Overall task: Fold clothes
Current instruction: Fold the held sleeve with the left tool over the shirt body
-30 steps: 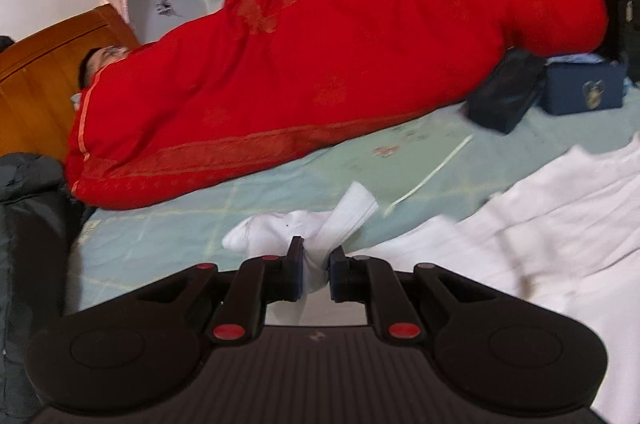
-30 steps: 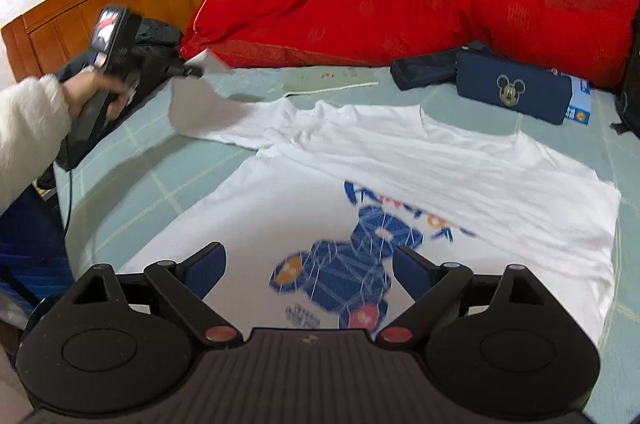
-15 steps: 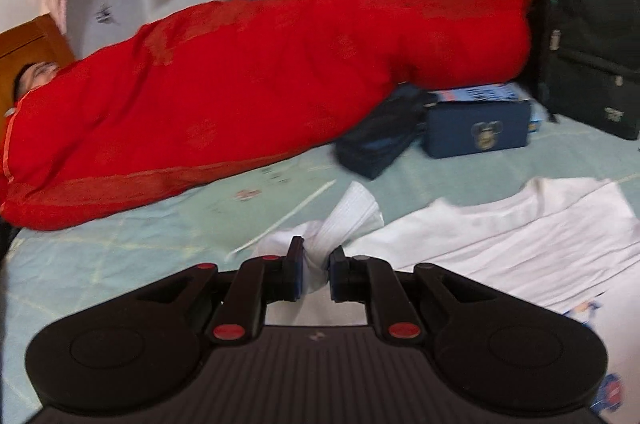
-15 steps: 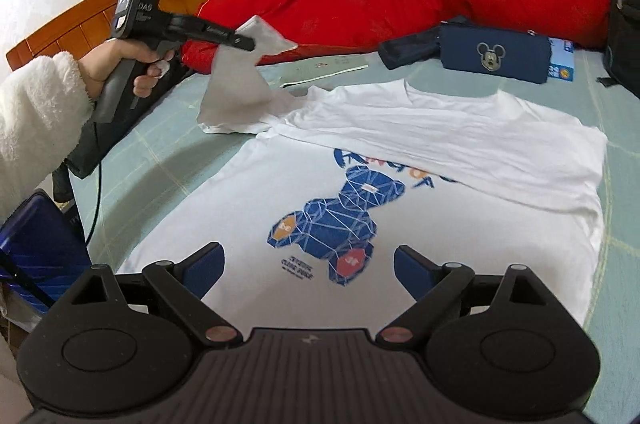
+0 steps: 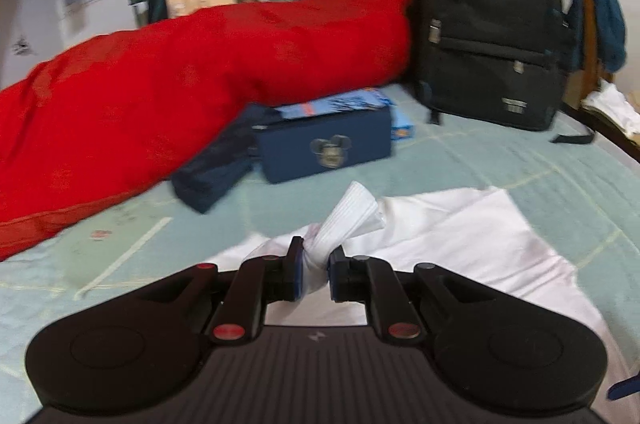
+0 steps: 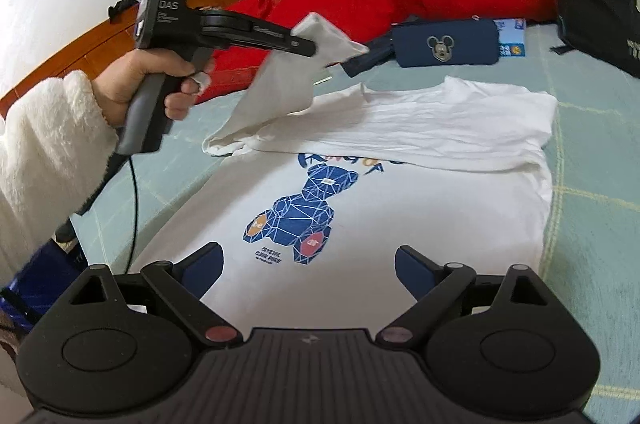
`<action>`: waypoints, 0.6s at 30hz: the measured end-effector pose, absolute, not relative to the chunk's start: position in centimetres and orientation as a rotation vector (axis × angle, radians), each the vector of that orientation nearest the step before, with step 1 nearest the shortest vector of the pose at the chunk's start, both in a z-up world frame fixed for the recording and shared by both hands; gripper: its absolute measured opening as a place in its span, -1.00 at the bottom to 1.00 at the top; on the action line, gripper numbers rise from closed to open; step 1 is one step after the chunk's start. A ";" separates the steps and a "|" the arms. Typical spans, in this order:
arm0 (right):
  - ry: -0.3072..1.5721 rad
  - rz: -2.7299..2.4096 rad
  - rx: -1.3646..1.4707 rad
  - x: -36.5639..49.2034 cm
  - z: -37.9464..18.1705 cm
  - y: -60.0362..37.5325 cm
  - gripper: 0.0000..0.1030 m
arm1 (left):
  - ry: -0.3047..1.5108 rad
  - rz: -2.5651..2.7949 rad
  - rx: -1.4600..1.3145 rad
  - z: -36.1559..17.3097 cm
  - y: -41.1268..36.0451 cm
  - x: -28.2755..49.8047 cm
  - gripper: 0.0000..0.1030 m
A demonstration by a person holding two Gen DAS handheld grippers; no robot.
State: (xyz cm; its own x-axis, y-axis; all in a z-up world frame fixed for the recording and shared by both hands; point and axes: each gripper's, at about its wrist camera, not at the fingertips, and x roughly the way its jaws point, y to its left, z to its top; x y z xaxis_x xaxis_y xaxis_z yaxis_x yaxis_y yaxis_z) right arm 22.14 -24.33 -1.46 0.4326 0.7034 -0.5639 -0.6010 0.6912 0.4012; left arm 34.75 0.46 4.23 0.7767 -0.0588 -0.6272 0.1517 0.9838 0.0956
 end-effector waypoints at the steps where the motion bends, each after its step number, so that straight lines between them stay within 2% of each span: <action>1: 0.775 0.813 0.152 22.2 -1.5 -24.5 0.86 | 0.676 -0.127 0.140 3.9 -0.3 34.8 -0.80; 18: 0.791 0.739 0.193 22.2 -1.9 -26.2 0.86 | 0.703 -0.238 0.118 0.6 -8.5 36.9 -0.80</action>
State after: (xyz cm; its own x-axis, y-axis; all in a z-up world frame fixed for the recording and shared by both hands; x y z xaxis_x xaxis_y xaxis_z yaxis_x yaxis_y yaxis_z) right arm 22.24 -26.16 -1.94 0.4709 0.6681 -0.5762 -0.5302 0.7363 0.4204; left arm 36.88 -8.48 0.61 0.7371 -0.1761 -0.6524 0.2556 0.9664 0.0279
